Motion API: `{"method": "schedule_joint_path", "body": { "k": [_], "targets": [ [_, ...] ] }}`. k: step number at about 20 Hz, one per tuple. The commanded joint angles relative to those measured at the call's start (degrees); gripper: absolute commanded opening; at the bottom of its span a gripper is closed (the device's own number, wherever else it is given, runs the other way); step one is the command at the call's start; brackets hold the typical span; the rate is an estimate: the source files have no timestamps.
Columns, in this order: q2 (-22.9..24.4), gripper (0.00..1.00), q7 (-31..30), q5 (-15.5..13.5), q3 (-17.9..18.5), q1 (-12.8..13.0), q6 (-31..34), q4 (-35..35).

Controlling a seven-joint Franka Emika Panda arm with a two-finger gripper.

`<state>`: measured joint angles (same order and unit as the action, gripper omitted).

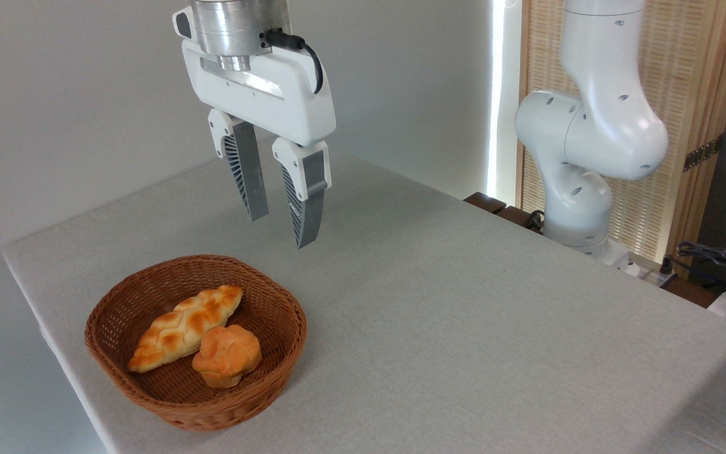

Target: Put bread into the basket

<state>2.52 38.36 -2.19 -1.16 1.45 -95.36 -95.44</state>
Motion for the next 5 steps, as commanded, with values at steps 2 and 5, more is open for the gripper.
{"method": "schedule_joint_path", "body": {
  "k": [2, 5],
  "targets": [
    [-0.76, 1.0, 0.66, 0.69, 0.63, 0.48, 1.84, 1.66],
    [-0.93, 1.0, 0.66, 0.69, 0.54, 0.48, 1.84, 1.75]
  ]
}}
